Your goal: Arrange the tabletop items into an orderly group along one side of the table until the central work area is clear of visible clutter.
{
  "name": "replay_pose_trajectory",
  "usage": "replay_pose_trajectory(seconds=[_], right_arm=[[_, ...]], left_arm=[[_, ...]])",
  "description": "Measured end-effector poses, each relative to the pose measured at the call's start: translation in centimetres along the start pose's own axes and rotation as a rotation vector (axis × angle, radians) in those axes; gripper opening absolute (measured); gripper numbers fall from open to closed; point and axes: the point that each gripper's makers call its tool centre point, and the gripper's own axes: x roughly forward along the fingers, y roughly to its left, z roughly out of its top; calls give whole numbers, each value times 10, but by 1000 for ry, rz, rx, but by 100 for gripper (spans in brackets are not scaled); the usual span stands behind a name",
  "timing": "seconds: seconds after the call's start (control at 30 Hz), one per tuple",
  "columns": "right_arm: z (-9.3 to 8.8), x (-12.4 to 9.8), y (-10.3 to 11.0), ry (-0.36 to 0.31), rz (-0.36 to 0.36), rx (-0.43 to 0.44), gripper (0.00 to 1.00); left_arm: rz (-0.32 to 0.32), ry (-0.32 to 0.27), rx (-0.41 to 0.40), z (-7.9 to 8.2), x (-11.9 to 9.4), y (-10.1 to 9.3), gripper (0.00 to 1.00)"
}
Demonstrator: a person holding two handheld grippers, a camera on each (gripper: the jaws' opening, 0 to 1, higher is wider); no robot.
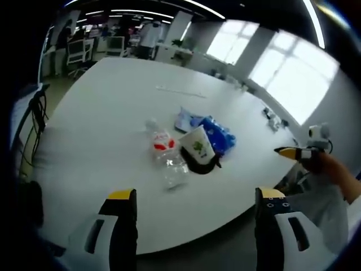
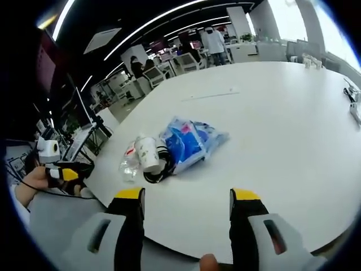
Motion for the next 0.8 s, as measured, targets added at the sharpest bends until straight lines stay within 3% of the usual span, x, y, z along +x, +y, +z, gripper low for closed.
replay_pose_trajectory(seconds=[0.4, 0.8], right_arm=[[-9, 8, -7, 33, 8, 13, 58], [-15, 15, 8, 46, 33, 23, 58]], left_arm=[[29, 30, -10, -2, 4, 15, 82], [32, 76, 27, 9, 13, 12, 81]])
